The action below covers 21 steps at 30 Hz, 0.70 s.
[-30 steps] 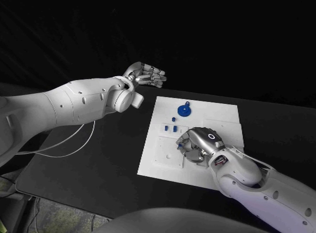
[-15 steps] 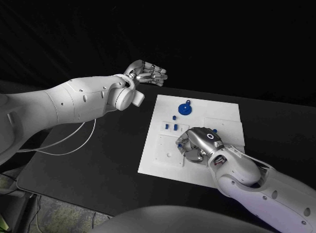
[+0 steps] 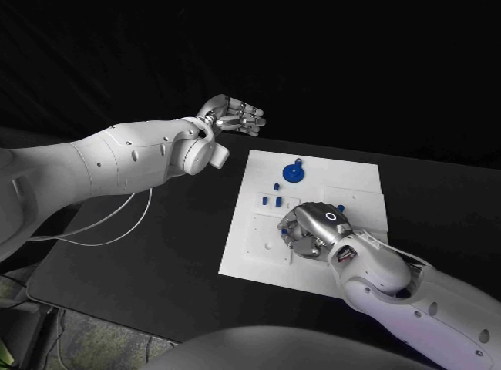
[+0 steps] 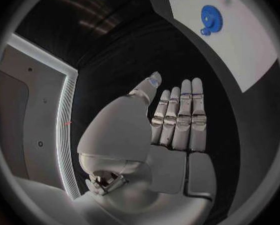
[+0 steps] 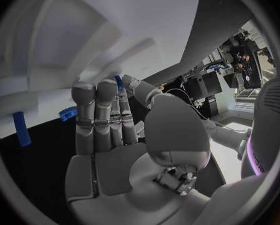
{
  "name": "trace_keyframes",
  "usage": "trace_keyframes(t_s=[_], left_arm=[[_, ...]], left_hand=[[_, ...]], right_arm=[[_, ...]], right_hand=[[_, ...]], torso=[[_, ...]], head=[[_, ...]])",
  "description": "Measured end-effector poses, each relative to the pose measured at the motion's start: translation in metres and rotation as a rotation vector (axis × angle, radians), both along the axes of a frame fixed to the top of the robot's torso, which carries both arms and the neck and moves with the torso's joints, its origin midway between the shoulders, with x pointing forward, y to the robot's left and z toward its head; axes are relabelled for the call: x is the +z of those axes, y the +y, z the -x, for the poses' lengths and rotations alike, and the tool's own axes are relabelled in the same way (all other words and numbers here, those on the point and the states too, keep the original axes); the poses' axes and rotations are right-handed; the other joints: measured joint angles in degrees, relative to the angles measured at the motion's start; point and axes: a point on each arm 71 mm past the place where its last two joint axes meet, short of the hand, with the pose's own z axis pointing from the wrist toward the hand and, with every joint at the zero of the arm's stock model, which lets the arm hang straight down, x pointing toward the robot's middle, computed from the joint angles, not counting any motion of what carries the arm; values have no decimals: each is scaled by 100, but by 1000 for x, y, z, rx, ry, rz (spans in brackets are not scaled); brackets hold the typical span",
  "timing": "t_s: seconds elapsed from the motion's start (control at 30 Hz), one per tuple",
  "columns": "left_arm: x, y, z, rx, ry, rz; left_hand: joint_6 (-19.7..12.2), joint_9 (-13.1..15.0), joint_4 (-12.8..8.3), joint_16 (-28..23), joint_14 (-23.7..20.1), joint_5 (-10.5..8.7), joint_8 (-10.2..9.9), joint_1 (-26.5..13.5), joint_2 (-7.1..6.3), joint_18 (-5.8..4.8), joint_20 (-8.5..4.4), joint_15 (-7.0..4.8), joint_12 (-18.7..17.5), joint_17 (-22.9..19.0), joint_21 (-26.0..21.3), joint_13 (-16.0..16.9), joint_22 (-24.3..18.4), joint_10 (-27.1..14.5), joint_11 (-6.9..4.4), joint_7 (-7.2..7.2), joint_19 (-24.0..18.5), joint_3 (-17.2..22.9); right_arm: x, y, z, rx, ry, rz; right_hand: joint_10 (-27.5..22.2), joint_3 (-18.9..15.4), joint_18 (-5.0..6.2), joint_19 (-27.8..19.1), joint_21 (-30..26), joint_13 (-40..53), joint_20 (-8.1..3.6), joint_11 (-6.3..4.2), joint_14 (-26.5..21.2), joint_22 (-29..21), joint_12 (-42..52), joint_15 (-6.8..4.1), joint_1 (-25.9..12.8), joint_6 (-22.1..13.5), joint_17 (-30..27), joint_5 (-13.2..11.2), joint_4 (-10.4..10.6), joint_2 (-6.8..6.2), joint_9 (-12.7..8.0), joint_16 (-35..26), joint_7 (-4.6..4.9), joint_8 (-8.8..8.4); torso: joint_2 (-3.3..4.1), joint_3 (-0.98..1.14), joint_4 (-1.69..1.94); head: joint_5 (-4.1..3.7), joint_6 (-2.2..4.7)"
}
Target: Assemble the parts on the task board
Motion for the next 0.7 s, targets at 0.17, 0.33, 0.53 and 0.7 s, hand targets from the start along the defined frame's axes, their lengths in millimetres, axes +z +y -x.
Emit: trace_keyframes(t_s=[0.17, 0.33, 0.53, 0.7], left_arm=[[0, 0, 0, 0, 1, 0], [0, 0, 0, 0, 2, 0], [0, 0, 0, 1, 3, -1], [0, 0, 0, 0, 4, -1]], left_hand=[[0, 0, 0, 0, 0, 0, 0, -14, 14, 0, 0, 0, 0, 0, 0, 0, 7, 0, 0, 0, 0, 0], [-21, 0, 0, 0, 0, 0, 0, -26, 25, 0, 0, 0, 0, 0, 0, 0, 7, 0, 0, 20, 0, 0], [-20, 0, 15, 0, -21, 0, 0, -26, 26, -1, 0, 22, 0, 0, 0, 0, 6, -21, 21, 20, 0, -16], [-20, 0, 15, 0, -21, 0, 0, -26, 25, 0, 0, 22, 0, 0, 0, 0, 6, -21, 20, 20, 0, -16]], right_arm=[[-1, 0, 0, -2, 2, 8], [-1, -1, 0, -4, 4, 8], [-1, -1, 0, -7, 5, 7], [-1, -2, 1, -9, 8, 6]], right_hand=[[-110, -628, 51, 0, -43, -25, 0, 52, 22, -50, 1, 22, -35, -226, -31, -74, 119, -83, -29, 0, 15, 21], [-180, -926, 56, -20, -66, -22, 19, 81, 30, -104, 3, 30, -33, -310, -51, -168, 188, -141, -29, 0, 25, 35], [-263, -1126, 56, 1, -122, -18, 38, 103, 12, -161, 15, 48, -55, -376, -62, -168, 270, -179, -29, 0, 26, 35], [-294, -1164, 105, 1, -124, -24, 38, 92, 12, -191, 14, 48, -53, -395, -69, -168, 308, -181, -30, 0, 28, 34]], torso=[[0, 1, -3], [-1, 3, -5], [-1, 5, -5], [-1, 5, -5]], head=[[0, -7], [10, -11], [14, -11], [1, -8]])
